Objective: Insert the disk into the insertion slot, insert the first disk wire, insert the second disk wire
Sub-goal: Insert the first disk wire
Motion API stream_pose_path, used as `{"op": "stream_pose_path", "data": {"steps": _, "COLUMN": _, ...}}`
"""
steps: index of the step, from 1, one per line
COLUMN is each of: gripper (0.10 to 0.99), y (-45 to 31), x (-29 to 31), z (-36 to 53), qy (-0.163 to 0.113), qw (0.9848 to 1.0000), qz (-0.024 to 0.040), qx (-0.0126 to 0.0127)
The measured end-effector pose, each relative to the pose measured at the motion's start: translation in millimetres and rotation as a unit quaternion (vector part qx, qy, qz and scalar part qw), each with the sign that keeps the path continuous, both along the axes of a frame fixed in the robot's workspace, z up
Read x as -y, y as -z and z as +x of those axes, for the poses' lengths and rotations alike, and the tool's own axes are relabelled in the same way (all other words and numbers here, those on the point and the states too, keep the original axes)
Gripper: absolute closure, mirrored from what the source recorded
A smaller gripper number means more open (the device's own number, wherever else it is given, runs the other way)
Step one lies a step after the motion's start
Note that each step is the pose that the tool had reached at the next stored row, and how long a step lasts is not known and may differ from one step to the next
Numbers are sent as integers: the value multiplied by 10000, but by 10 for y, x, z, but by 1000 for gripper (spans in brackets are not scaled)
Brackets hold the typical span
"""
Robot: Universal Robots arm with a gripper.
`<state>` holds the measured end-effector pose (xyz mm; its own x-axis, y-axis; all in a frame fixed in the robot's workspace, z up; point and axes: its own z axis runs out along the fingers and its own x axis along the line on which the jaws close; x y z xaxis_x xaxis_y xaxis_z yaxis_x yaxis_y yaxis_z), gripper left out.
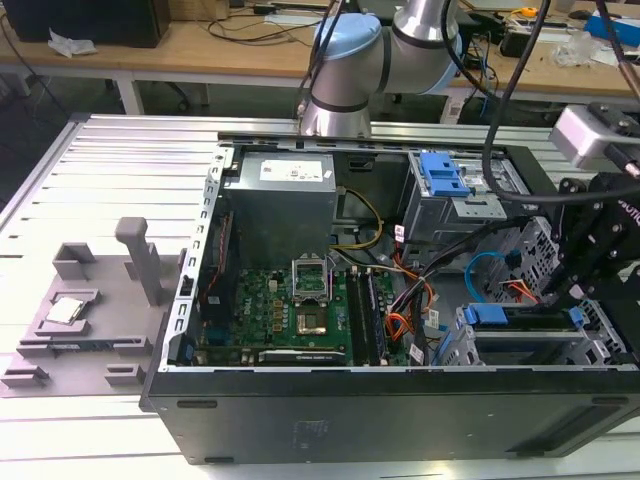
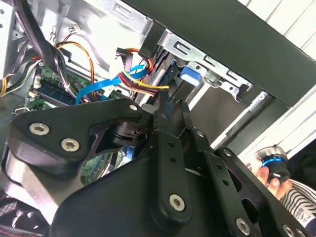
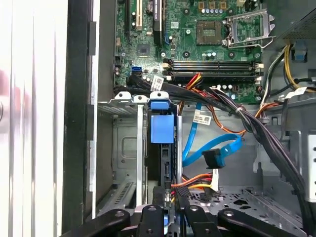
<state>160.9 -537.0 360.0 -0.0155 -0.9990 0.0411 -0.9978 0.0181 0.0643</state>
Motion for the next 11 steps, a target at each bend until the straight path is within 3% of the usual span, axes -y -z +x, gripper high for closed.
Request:
{"op": "stream_pose_path", "data": {"steps": 4, "gripper": 929, "y": -115, "x": -7, "z": 0, "qy": 0, "qw": 10000, "qz": 0, "qx": 0}}
{"op": "stream_pose_path", "data": {"steps": 6, "gripper": 980, "y": -217, "x": -7, "z": 1, "qy": 0, "qw": 10000, "qz": 0, "qx": 0}}
{"op": "stream_pose_path", "data": {"steps": 11, "gripper": 980, "y": -239, "x": -7, "z": 1, "qy": 0, "qw": 10000, "qz": 0, "qx": 0}}
